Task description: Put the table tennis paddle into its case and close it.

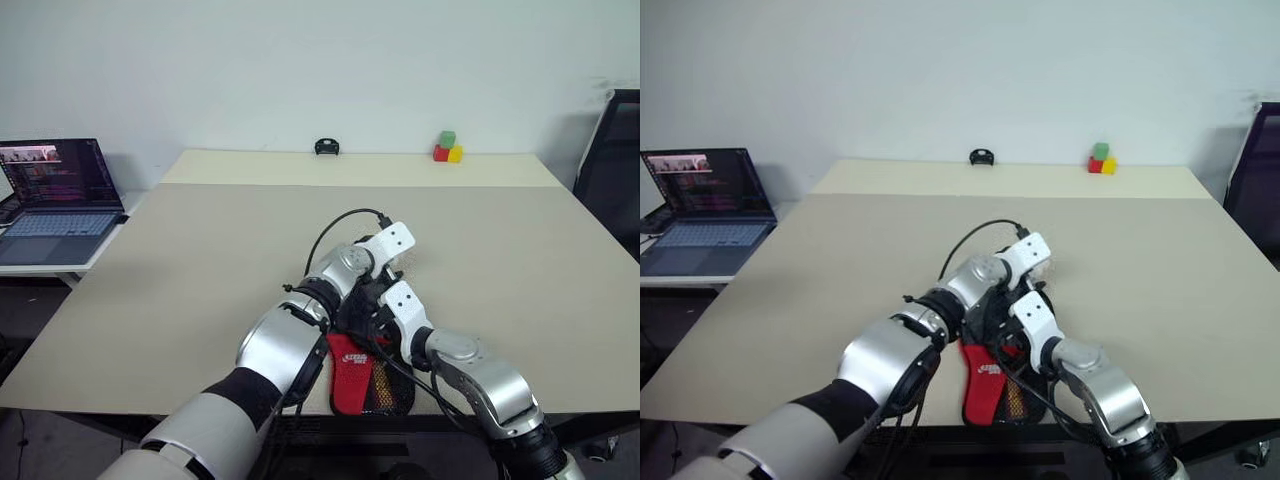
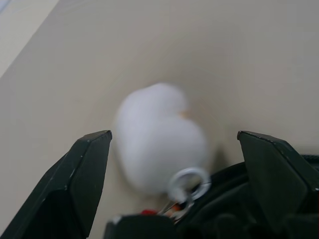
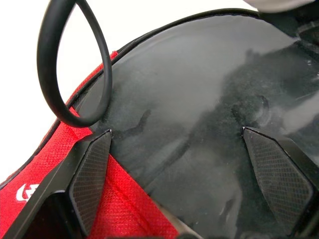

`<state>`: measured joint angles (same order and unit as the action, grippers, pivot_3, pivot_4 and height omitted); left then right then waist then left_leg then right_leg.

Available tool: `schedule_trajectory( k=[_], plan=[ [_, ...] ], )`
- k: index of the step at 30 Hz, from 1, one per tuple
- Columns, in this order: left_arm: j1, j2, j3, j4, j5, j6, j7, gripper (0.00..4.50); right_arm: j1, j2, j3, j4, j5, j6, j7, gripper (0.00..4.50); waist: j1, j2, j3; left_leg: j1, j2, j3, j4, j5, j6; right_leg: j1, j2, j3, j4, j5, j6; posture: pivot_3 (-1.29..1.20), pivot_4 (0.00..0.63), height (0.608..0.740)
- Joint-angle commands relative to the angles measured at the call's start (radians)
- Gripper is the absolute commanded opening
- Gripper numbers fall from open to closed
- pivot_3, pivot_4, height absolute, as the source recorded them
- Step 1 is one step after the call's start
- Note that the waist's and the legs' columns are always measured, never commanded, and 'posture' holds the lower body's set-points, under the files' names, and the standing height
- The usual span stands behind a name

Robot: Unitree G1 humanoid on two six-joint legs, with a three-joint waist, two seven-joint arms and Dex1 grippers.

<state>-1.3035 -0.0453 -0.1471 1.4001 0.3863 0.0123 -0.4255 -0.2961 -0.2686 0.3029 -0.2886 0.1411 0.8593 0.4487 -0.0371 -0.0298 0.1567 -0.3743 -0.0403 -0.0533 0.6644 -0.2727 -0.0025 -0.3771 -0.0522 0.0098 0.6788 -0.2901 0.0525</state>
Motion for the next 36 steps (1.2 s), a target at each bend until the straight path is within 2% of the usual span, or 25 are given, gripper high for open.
schedule_trajectory(
  k=[1, 7, 13, 16, 19, 21, 23, 26, 31, 36],
  plan=[
    [-0.053, 0.071, 0.031, -0.038, -0.033, -0.035, -0.016, 4.49, 0.027, -0.021, 0.031, 0.145, -0.005, 0.042, 0.022, 4.50, -0.001, 0.000, 0.000, 0.001, 0.000, 0.000, 0.000, 0.000, 0.000, 0.001, 0.000, 0.000, 0.000, 0.000, 0.000, 0.00, 0.150, 0.740],
    [-0.035, 0.197, 0.081, -0.087, -0.115, -0.137, -0.171, 4.49, 0.024, -0.040, -0.010, 0.152, 0.011, 0.021, 0.057, 4.50, 0.004, 0.000, 0.000, 0.006, 0.000, 0.000, -0.001, 0.000, 0.000, 0.006, 0.000, 0.000, -0.001, 0.000, 0.000, 0.00, 0.150, 0.740],
    [0.064, 0.281, 0.165, -0.217, -0.268, -0.178, -0.385, 4.49, 0.038, -0.075, -0.023, 0.093, 0.057, 0.007, 0.131, 4.50, 0.007, 0.000, 0.000, 0.005, 0.000, 0.000, -0.003, 0.000, -0.001, 0.005, -0.001, 0.000, -0.004, 0.003, -0.005, 0.00, 0.150, 0.740],
    [0.235, 0.351, 0.187, -0.471, -0.377, -0.076, -0.568, 4.49, 0.035, -0.080, -0.041, 0.059, 0.078, 0.003, 0.145, 4.50, 0.004, 0.001, 0.000, 0.002, 0.000, 0.000, -0.003, -0.001, -0.001, 0.004, -0.001, 0.000, -0.005, 0.003, -0.005, 0.00, 0.150, 0.740],
    [0.385, 0.396, 0.181, -0.742, -0.461, 0.077, -0.655, 4.49, 0.030, -0.089, -0.059, 0.027, 0.104, -0.004, 0.159, 4.50, 0.002, 0.001, 0.000, -0.006, 0.001, -0.001, -0.002, -0.001, -0.001, -0.004, -0.001, 0.004, -0.005, 0.003, -0.006, 0.00, 0.150, 0.740],
    [0.526, 0.441, 0.161, -0.985, -0.521, 0.196, -0.711, 4.49, 0.029, -0.104, -0.087, -0.049, 0.151, 0.009, 0.188, 4.50, 0.006, 0.001, 0.000, -0.013, 0.000, -0.001, -0.002, 0.000, -0.001, -0.011, -0.001, 0.005, -0.003, 0.003, -0.006, 0.00, 0.150, 0.740],
    [0.618, 0.469, 0.139, -1.147, -0.554, 0.275, -0.728, 4.49, 0.028, -0.124, -0.111, -0.106, 0.196, 0.023, 0.215, 4.50, 0.007, 0.002, 0.001, -0.016, 0.001, -0.002, -0.002, 0.000, -0.001, -0.013, -0.002, 0.005, -0.004, 0.003, -0.006, 0.00, 0.150, 0.740],
    [0.687, 0.488, 0.111, -1.284, -0.575, 0.343, -0.719, 4.49, 0.010, -0.163, -0.180, -0.196, 0.295, 0.090, 0.253, 4.50, 0.019, 0.005, 0.004, -0.018, 0.000, -0.003, -0.001, -0.001, -0.001, -0.013, -0.003, 0.004, -0.006, 0.003, -0.007, 0.00, 0.150, 0.740],
    [0.700, 0.478, 0.061, -1.338, -0.578, 0.366, -0.689, 4.49, -0.042, -0.210, -0.302, -0.259, 0.433, 0.185, 0.265, 4.50, 0.031, 0.006, 0.005, -0.018, 0.000, -0.003, 0.000, -0.001, -0.001, -0.012, -0.003, 0.003, -0.006, 0.003, -0.007, 0.00, 0.150, 0.740],
    [0.646, 0.400, -0.037, -1.208, -0.513, 0.233, -0.647, 4.49, -0.120, -0.273, -0.462, -0.237, 0.523, 0.225, 0.245, 4.50, 0.035, 0.007, 0.006, -0.019, -0.001, -0.003, -0.001, -0.001, -0.001, -0.012, -0.003, 0.003, -0.006, 0.003, -0.007, 0.00, 0.150, 0.740]
  ],
)
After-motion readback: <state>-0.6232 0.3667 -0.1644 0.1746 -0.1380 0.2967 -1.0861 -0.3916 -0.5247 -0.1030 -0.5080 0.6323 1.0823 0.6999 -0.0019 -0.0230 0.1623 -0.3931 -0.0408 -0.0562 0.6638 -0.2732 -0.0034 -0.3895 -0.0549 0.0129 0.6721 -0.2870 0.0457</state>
